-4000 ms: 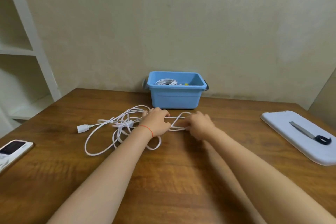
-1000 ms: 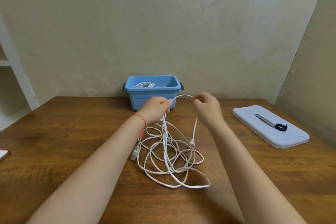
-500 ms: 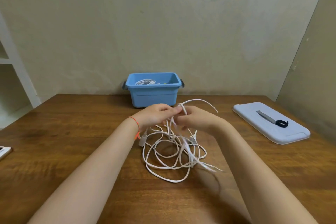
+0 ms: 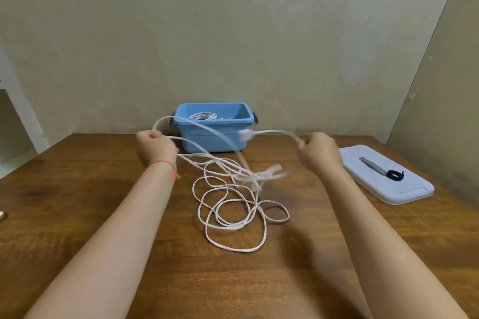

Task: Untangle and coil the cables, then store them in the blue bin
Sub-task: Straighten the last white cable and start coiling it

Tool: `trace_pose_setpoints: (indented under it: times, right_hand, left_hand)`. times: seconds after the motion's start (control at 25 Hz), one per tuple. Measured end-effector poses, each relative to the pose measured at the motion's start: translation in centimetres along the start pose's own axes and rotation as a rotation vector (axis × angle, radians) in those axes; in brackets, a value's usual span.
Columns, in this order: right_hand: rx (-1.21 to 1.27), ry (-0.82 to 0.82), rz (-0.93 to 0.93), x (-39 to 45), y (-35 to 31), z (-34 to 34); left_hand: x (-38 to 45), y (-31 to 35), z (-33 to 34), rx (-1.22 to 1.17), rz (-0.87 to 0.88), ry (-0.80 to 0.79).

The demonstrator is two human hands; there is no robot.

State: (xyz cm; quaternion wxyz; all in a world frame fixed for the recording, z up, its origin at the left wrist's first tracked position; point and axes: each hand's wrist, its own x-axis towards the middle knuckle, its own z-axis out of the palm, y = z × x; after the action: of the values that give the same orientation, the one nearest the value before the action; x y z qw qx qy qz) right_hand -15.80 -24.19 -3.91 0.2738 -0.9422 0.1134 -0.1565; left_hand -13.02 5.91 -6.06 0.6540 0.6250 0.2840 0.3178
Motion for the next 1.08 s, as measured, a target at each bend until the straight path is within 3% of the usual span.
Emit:
trace_pose_setpoints:
  times: [0.04,0.12,0.2,0.28,0.4,0.48,0.56,0.68,0.76,0.8,0.88,0.96,1.08]
  right_hand:
    - [-0.014,0.107,0.081,0.5,0.8,-0.3]
    - [-0.044,0.14,0.157,1.1,1.6,-0.5]
    - [-0.121,0.065,0.155,1.4,1.8,-0.1]
    - [-0.167,0.007,0.084,1.0,1.4,0.9]
    - [-0.136,-0.18,-0.132,-0.1,0.5,2.8]
    - [-0.097,-0.359,-0.229,-1.4,-0.4,4.0]
    - [0.023,-0.368,-0.22,-2.3,-0.8,5.1]
    - [0.221,-0.257,-0.176,-2.8,-1.1,5.4]
    - [0.214,-0.291,-0.244,-3.1,-1.5,5.5]
    - [0.217,-0.287,-0.28,-3.4,-1.9,5.6]
    - [0.238,-0.19,-0.33,-3.9,-2.5,5.9]
    - [0.212,-0.098,-0.332,-4.3,-2.9,6.2]
    - [0.208,-0.021,-0.355,-4.3,-2.8,6.1]
  left_hand:
    - [1.2,-0.2,-0.7,-0.042,-0.013,0.079]
    - [2.2,-0.4,-1.0,-0.085,-0.085,0.043]
    - [2.2,-1.1,-0.8,0.167,-0.102,-0.086]
    - [1.5,-2.2,-0.6,0.532,0.098,-0.166]
    - [-1.3,-2.5,-0.1,0.726,0.494,-0.594]
    - [-3.1,-2.5,0.3,1.012,0.551,-0.873]
    - [-4.1,-2.7,0.2,1.152,0.526,-0.998]
    - [-4.7,-2.4,-0.6,1.184,0.552,-0.949]
    - [-4.9,-2.2,-0.9,1.292,0.776,-0.797]
    - [-4.9,-2.2,-0.9,1.265,0.852,-0.806]
    - [-5.4,-2.2,-1.0,1.137,0.762,-1.056]
    - [-6.2,-3.2,-0.8,1.203,0.684,-1.236]
    - [-6.4,-5.1,-0.6,1.159,0.762,-1.128]
